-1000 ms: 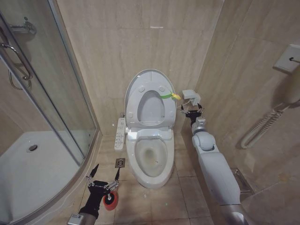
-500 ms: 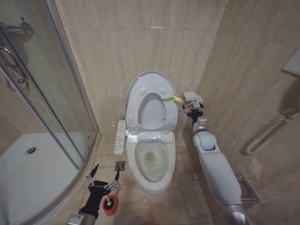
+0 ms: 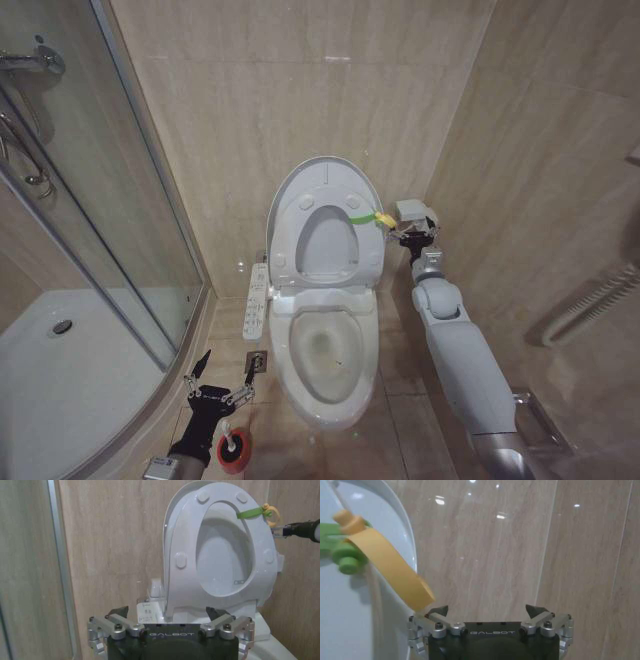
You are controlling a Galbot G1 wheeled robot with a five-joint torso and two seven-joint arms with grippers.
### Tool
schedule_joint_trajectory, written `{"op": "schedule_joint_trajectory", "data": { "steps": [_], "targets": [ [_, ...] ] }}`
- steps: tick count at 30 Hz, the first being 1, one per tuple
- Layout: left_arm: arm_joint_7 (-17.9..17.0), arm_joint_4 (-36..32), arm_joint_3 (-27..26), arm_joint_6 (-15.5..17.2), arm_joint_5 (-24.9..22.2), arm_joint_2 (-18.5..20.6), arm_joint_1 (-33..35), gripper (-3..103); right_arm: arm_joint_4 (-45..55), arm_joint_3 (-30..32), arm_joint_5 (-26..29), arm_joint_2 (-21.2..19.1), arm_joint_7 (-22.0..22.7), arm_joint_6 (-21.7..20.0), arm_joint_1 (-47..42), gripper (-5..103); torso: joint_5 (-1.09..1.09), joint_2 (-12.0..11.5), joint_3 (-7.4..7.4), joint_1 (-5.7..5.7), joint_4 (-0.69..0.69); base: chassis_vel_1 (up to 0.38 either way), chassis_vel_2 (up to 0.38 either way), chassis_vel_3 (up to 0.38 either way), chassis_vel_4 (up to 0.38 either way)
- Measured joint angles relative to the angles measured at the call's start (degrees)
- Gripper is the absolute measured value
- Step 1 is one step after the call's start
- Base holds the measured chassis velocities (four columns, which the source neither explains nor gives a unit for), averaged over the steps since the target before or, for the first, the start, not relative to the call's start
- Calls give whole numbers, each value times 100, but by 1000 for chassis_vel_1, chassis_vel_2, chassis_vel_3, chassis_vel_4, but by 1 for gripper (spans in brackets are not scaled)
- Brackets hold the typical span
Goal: Open the toilet lid, clean the toilet bowl with a toilet brush, close the toilet lid, and flush.
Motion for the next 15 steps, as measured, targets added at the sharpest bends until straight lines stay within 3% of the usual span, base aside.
{"op": "schedule_joint_trajectory", "data": {
  "steps": [15],
  "targets": [
    [0, 0, 0, 0, 0, 0, 0, 100, -112, -15, -183, -114, 489, 13, 126, 100, 2, 0, 0, -2, -1, -35, 30, 32, -37]
  ]
}}
